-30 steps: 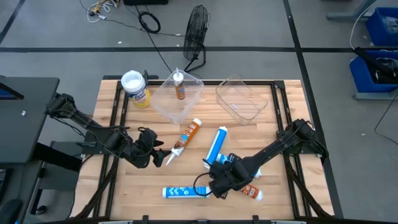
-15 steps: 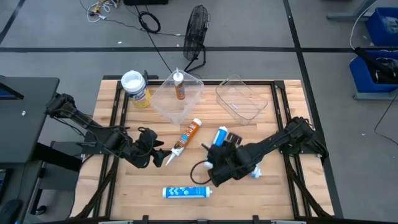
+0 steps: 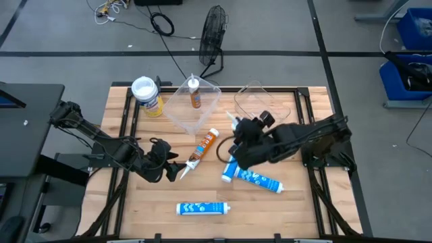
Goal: Pick & place silicon tubes, Sealant and Lysol wipes
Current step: Put the bottom brown sealant into the white transparent bin
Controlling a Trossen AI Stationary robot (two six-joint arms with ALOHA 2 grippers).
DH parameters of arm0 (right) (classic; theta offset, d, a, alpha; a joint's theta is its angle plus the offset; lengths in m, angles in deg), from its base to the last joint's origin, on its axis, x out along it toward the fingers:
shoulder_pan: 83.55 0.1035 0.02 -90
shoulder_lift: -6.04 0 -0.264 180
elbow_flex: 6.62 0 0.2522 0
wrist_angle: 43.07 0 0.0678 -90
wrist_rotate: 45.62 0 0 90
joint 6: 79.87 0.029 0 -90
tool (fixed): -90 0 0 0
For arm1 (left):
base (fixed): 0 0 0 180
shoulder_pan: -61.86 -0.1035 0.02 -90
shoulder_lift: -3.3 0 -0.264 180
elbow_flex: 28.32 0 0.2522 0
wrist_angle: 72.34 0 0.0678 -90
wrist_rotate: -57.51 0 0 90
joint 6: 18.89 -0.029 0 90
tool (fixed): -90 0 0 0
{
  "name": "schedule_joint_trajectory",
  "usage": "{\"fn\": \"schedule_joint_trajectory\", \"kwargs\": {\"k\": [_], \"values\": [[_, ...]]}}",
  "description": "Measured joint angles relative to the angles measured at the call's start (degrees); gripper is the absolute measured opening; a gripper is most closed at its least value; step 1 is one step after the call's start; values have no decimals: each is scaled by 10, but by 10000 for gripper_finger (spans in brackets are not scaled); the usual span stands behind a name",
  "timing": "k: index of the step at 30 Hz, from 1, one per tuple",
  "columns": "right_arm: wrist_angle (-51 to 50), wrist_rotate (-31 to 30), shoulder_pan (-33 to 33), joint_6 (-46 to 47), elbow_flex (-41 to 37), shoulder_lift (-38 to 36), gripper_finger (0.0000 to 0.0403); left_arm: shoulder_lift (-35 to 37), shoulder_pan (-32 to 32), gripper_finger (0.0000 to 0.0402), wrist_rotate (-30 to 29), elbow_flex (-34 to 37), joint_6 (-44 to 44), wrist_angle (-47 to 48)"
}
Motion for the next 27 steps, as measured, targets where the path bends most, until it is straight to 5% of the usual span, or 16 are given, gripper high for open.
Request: {"fn": "schedule_joint_trajectory", "kwargs": {"k": [8, 19, 27], "values": [[182, -3, -6, -130, -1, -22, 210, 0, 0, 330, 3, 0, -87, -96], [418, 85, -26, -308, -1, -23, 210, 0, 0, 330, 13, 0, -317, -351], [531, 226, -41, -338, -1, -23, 210, 0, -11, 330, 11, 0, -455, -520]]}}
